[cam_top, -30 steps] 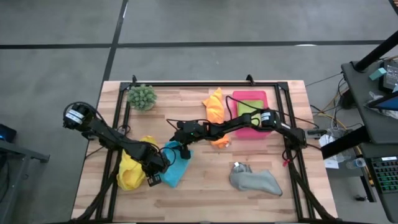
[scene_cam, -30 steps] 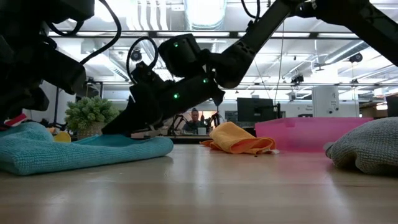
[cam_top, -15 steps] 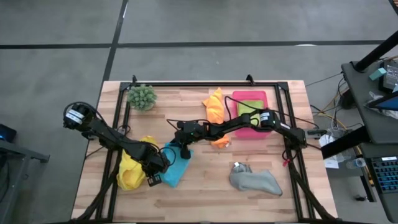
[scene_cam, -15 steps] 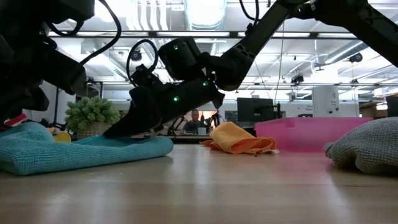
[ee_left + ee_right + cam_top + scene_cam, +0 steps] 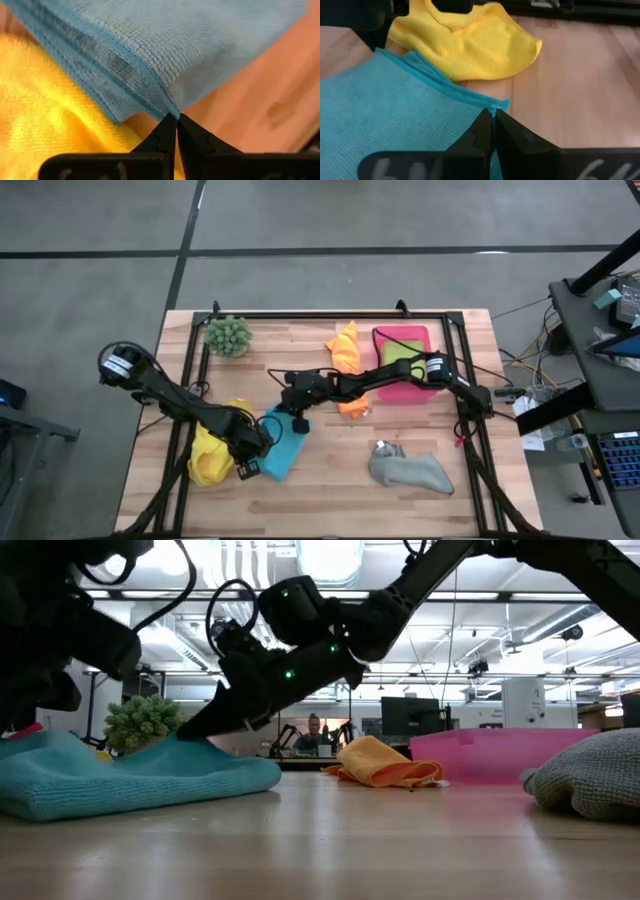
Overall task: Fold microfiber towels
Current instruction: Fold the blue microfiber cloth
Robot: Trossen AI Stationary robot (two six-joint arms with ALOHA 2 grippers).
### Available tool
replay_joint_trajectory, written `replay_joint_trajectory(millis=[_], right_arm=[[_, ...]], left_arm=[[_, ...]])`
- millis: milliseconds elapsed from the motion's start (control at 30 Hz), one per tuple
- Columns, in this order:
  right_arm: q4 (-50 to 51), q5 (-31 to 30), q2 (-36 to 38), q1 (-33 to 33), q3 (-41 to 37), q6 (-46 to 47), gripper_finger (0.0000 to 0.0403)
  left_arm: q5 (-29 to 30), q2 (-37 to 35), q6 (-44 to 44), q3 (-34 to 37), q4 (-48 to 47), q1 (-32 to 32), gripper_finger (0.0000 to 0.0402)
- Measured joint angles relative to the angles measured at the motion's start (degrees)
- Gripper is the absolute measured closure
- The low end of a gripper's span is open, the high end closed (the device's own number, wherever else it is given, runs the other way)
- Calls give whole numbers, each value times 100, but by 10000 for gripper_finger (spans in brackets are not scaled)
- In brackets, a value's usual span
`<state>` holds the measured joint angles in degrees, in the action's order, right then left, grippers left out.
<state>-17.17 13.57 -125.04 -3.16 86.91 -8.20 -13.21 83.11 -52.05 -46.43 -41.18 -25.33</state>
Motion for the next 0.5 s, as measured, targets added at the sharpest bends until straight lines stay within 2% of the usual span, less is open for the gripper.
replay_joint_trajectory(millis=[300,500], right_arm=[[310,-12,191,0,-2,-211,394],[614,-757,398,-4,-2,-699,394]], left_arm=[[-4,-340,-166,-6,-30,-8,402],[-4,-355,-180,58,-51,-8,402]])
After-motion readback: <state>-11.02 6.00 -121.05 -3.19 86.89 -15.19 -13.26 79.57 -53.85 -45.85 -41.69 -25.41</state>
